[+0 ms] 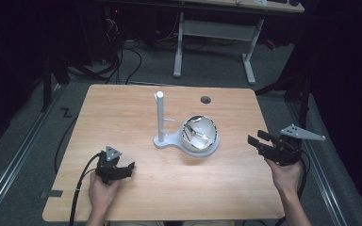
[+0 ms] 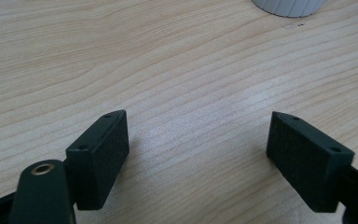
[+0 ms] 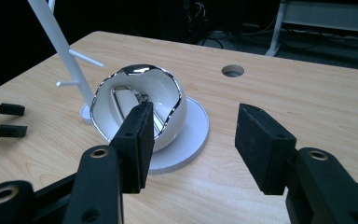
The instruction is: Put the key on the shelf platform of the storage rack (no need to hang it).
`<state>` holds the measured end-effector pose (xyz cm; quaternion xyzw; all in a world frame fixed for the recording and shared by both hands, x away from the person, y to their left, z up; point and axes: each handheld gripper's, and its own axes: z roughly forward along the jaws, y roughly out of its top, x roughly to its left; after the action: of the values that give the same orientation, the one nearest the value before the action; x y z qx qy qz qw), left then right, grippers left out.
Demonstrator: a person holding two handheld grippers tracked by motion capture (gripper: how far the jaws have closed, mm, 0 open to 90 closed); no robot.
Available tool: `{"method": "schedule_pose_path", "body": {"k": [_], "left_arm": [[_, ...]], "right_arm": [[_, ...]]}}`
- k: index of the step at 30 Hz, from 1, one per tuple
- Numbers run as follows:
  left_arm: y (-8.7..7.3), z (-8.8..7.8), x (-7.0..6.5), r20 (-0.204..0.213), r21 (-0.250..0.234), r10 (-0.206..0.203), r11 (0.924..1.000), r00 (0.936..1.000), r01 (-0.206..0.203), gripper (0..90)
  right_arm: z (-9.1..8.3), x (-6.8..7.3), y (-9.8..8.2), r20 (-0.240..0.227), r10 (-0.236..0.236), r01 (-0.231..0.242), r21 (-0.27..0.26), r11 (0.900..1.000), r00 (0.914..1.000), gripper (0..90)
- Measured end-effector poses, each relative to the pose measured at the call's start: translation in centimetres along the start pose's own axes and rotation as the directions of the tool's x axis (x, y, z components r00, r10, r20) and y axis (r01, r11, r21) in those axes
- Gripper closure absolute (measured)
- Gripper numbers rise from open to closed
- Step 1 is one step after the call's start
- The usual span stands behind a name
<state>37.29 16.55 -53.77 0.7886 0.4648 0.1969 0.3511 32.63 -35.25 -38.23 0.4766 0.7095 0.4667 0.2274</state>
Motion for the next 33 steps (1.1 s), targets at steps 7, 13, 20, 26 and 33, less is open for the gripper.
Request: {"method": "schedule_pose_path", "body": {"k": [7,13,20,26,33], "left_arm": [[0.0,0.0,0.0,0.0,0.0,0.0,1.0,1.0,0.0,21.3],[0.0,0.0,0.0,0.0,0.0,0.001,1.0,1.0,-0.001,21.4],[0.0,0.0,0.0,0.0,0.0,0.001,1.0,1.0,-0.001,21.4],[0.0,0.0,0.0,0.0,0.0,0.001,1.0,1.0,-0.001,21.4],[0.0,0.0,0.0,0.0,0.0,0.0,1.0,1.0,0.0,21.4]], "right_arm": [[-0.6,-0.1,-1.3,-0.017,0.031,-0.031,-0.014,0.999,0.9994,47.0],[-0.9,-0.1,-2.0,-0.012,0.036,-0.036,-0.015,0.999,0.9993,46.7],[-0.8,0.0,-3.1,-0.021,0.05,-0.05,-0.019,0.999,0.9985,46.1],[-0.2,0.2,-4.0,-0.026,0.06,-0.06,-0.03,0.998,0.9979,45.8],[1.0,0.7,-5.2,-0.038,0.054,-0.054,-0.007,0.999,0.9978,45.8]]}}
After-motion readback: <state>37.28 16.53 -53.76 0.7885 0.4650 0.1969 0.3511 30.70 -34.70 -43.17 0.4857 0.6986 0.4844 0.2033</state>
